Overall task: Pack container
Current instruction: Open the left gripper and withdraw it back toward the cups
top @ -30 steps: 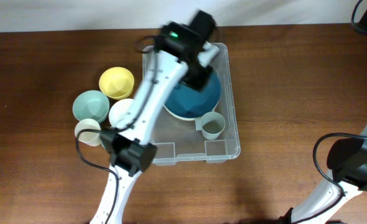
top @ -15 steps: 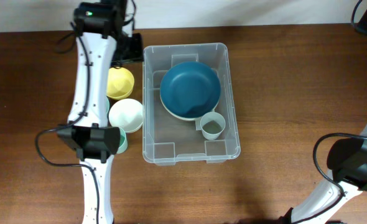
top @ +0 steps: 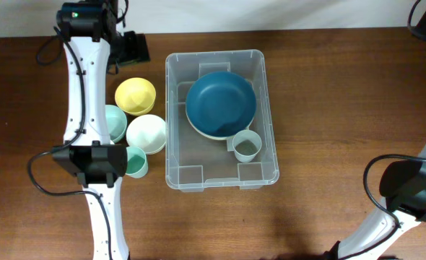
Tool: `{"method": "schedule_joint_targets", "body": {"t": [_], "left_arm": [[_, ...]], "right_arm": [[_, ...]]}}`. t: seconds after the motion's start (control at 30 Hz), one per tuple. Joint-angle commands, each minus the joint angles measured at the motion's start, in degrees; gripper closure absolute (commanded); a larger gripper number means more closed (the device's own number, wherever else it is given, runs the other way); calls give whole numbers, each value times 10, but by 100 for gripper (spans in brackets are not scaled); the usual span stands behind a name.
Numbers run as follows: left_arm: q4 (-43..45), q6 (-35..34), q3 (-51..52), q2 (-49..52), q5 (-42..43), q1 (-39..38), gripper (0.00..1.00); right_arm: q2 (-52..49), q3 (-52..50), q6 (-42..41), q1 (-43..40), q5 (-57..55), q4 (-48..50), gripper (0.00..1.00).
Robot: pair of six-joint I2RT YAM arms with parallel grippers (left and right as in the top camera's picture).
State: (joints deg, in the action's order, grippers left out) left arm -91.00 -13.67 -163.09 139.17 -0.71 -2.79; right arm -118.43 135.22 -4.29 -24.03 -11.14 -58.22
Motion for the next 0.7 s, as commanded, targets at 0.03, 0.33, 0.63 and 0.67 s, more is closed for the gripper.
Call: {"method": "schedule_joint_targets", "body": {"t": [0.03,0.33,0.63,0.67], "left_arm": [[9,44,-30,-17,-29,5,1],[-57,-2,-100,-129,-108,1,0],[-57,-9,-3,-267,-97,-52,0],[-57,-9,23,-288,-107,-58,1]], "right_arm": [[1,13,-3,0,-7,2,1],[1,13,-3,0,-7,2,1],[1,13,-3,0,-7,2,1],[1,13,-3,0,-7,2,1]]}}
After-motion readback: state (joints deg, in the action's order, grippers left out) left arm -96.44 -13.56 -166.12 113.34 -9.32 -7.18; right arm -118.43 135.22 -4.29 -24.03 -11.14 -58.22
